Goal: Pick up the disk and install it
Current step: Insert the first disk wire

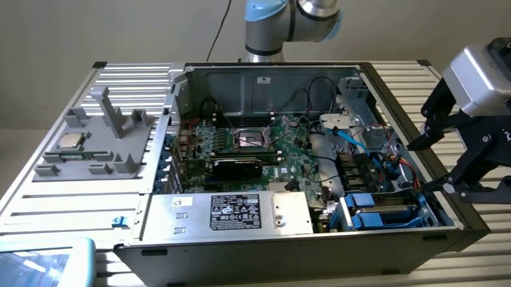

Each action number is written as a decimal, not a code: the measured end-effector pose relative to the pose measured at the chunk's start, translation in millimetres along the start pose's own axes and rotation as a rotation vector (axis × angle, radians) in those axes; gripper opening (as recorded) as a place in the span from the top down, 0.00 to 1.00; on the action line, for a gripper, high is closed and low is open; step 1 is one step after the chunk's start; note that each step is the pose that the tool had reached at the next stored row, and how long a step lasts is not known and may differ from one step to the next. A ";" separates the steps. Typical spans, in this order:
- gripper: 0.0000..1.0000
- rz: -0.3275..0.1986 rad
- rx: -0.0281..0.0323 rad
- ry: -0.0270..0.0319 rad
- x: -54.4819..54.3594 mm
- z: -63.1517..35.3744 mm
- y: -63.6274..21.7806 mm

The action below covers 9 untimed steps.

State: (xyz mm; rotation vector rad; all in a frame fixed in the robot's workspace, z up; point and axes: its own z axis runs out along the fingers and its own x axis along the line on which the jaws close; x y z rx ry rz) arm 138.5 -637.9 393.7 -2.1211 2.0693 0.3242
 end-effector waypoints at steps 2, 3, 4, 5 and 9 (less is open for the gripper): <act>0.42 -0.010 -0.0032 -0.0009 0.4 1.3 -3.3; 0.45 -0.013 -0.0043 -0.0018 0.6 1.8 -5.2; 0.45 -0.014 -0.0054 -0.0038 1.0 2.6 -7.1; 0.45 -0.016 -0.0061 -0.0069 1.3 3.2 -8.5; 0.52 -0.023 -0.0081 -0.0274 4.4 5.7 -9.4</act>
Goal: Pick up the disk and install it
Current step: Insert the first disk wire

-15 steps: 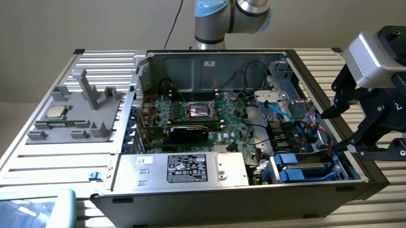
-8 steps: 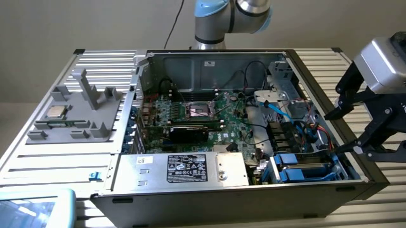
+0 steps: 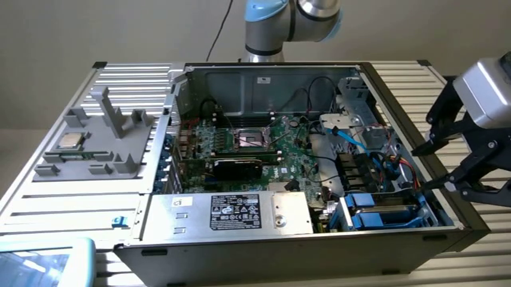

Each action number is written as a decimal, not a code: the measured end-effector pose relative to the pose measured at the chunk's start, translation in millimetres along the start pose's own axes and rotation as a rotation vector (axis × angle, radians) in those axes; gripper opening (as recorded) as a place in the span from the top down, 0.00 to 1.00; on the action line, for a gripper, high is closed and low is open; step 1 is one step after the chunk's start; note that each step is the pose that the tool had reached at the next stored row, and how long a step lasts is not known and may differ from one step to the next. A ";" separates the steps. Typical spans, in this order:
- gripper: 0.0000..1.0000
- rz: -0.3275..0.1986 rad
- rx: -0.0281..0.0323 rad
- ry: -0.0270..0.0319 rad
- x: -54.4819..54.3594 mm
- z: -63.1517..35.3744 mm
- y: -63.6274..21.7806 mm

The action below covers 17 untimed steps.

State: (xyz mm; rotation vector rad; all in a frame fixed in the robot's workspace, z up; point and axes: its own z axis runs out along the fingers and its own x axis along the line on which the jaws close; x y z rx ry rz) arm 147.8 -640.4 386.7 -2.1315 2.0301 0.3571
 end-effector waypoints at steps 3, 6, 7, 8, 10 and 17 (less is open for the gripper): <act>0.52 -0.011 -0.0028 -0.0115 4.2 2.4 0.3; 0.52 -0.030 -0.0083 -0.0146 8.3 5.7 0.8; 0.52 -0.037 -0.0107 -0.0149 9.3 6.9 0.9; 0.52 -0.047 -0.0136 -0.0150 10.0 8.3 1.1; 0.52 -0.070 -0.0207 -0.0159 11.0 11.0 1.5; 0.52 -0.142 -0.0396 -0.0134 14.9 17.8 1.2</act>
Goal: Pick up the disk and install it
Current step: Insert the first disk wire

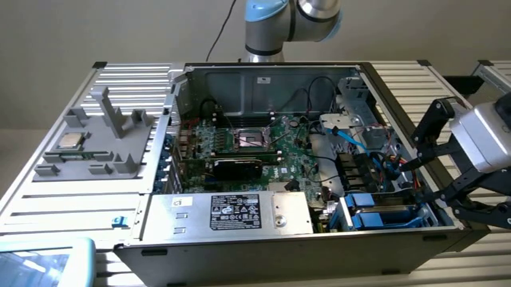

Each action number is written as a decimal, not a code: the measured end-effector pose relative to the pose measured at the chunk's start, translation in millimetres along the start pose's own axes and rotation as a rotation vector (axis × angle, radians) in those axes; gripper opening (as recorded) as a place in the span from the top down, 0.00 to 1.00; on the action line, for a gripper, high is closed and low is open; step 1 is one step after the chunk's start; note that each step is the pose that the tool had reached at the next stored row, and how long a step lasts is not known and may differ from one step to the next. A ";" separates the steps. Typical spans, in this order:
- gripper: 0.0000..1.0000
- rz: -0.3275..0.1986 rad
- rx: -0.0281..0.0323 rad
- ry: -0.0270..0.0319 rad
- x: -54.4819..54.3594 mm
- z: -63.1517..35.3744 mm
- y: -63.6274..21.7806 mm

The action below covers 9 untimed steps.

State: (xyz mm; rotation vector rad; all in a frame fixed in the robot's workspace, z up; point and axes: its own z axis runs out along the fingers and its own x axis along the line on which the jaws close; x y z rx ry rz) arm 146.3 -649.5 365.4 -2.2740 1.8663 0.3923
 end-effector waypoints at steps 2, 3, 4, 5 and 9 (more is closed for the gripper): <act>0.52 -0.011 -0.0035 0.0004 1.3 2.1 -0.7; 0.52 -0.014 -0.0046 0.0007 2.2 2.7 -1.3; 0.52 -0.017 -0.0054 0.0006 3.2 3.4 -2.2; 0.52 -0.020 -0.0063 0.0005 4.0 4.1 -3.1; 0.52 -0.037 -0.0120 0.0012 6.1 7.9 -6.2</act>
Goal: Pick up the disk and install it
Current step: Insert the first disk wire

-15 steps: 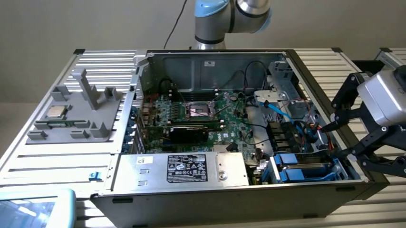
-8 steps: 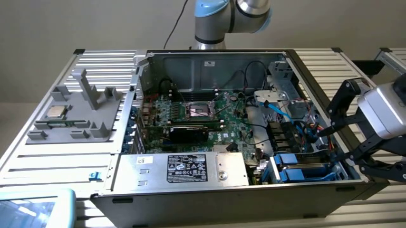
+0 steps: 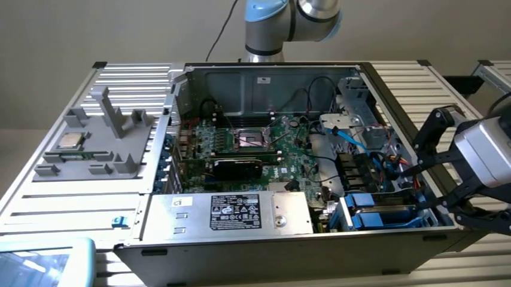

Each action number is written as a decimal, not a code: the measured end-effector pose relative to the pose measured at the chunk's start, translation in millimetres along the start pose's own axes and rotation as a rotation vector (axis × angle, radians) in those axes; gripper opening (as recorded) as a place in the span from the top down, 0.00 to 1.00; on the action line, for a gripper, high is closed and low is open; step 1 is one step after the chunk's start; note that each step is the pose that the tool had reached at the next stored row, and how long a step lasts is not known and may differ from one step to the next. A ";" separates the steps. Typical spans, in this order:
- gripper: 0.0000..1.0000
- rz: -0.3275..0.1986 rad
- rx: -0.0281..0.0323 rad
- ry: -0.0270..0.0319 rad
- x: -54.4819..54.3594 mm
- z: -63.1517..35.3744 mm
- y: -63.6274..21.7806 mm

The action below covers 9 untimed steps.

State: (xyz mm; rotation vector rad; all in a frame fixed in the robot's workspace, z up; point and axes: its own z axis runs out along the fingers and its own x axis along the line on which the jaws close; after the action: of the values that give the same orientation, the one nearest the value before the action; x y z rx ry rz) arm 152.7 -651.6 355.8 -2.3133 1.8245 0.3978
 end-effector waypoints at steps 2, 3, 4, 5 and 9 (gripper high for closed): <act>0.52 -0.014 -0.0044 0.0005 0.7 1.8 -0.8; 0.52 -0.020 -0.0063 0.0004 1.1 2.6 -1.1; 0.52 -0.024 -0.0078 0.0002 1.5 3.4 -1.6; 0.52 -0.028 -0.0090 0.0000 1.8 4.0 -2.2; 0.52 -0.038 -0.0066 -0.0191 2.9 5.6 -4.0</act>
State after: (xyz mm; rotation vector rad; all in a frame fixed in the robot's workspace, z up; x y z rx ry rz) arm 156.6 -651.7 349.4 -2.3364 1.7705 0.4197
